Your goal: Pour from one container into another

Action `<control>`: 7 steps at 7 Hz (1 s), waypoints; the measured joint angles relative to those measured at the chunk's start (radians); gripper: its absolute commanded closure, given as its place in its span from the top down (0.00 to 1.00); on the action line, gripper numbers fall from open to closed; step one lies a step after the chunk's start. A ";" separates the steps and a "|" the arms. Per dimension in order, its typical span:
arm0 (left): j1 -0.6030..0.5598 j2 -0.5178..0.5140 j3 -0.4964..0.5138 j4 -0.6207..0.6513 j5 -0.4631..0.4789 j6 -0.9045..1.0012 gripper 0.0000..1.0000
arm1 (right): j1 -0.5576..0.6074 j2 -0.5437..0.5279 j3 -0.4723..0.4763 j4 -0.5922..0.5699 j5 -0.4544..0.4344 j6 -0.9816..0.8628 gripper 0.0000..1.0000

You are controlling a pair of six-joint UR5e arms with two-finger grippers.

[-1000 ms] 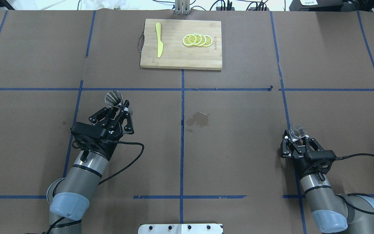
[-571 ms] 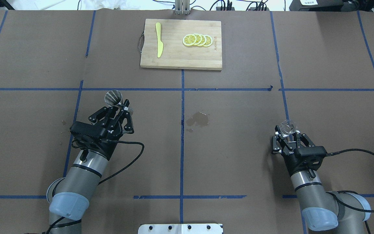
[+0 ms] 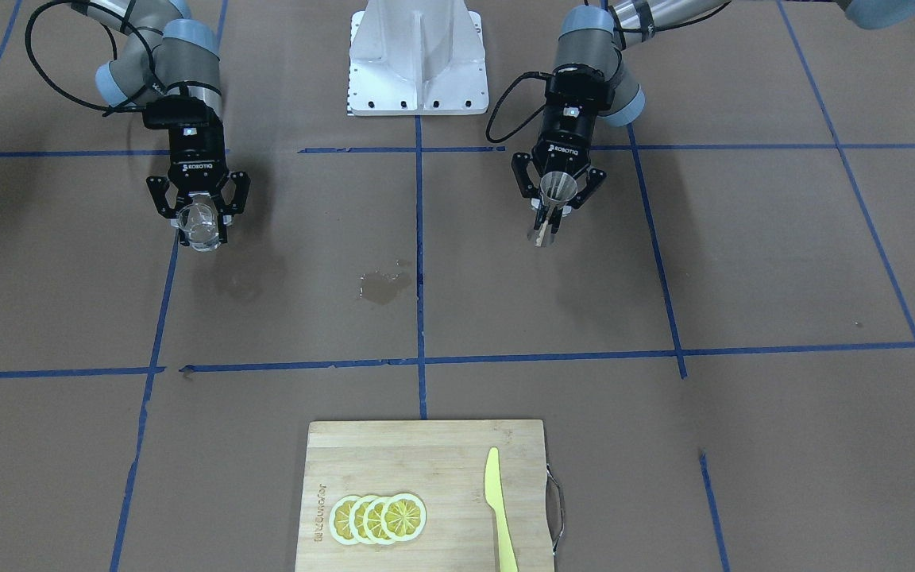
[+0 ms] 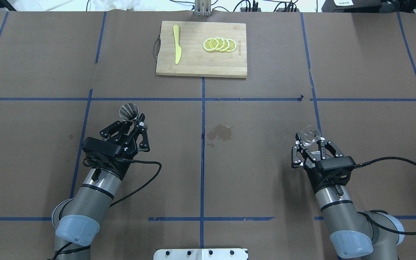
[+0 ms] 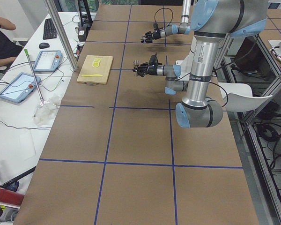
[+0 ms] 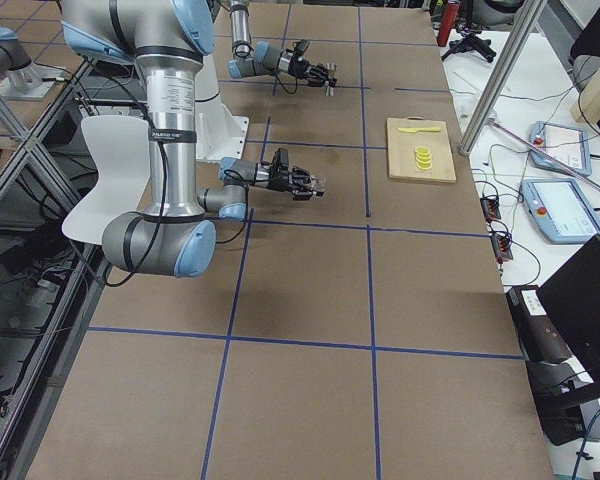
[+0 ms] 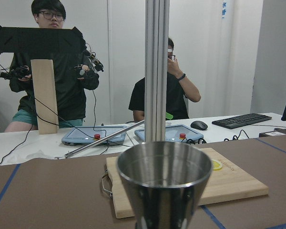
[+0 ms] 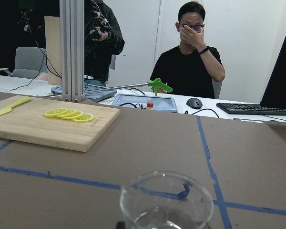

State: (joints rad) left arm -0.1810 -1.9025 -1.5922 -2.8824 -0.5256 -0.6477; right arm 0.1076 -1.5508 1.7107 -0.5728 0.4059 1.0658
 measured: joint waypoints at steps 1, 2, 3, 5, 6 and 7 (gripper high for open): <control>-0.003 -0.001 0.001 -0.001 -0.031 0.019 0.00 | -0.002 0.004 0.032 -0.003 0.002 -0.029 0.00; -0.008 -0.003 0.002 -0.003 -0.073 0.042 0.00 | -0.004 0.015 0.058 -0.016 0.003 -0.059 0.00; -0.019 -0.007 0.002 -0.011 -0.138 0.075 0.00 | -0.006 0.047 0.074 -0.042 0.005 -0.086 0.00; -0.059 -0.034 0.003 -0.029 -0.316 0.174 0.00 | -0.026 0.101 0.095 -0.085 0.007 -0.130 0.00; -0.070 -0.051 0.004 -0.042 -0.366 0.238 0.00 | -0.048 0.111 0.123 -0.092 0.007 -0.167 0.00; -0.074 -0.067 0.010 -0.065 -0.415 0.272 0.00 | -0.074 0.121 0.155 -0.101 0.004 -0.205 0.00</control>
State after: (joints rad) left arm -0.2553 -1.9698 -1.5823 -2.9470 -0.9410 -0.3758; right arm 0.0334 -1.4296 1.8656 -0.6735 0.4102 0.8607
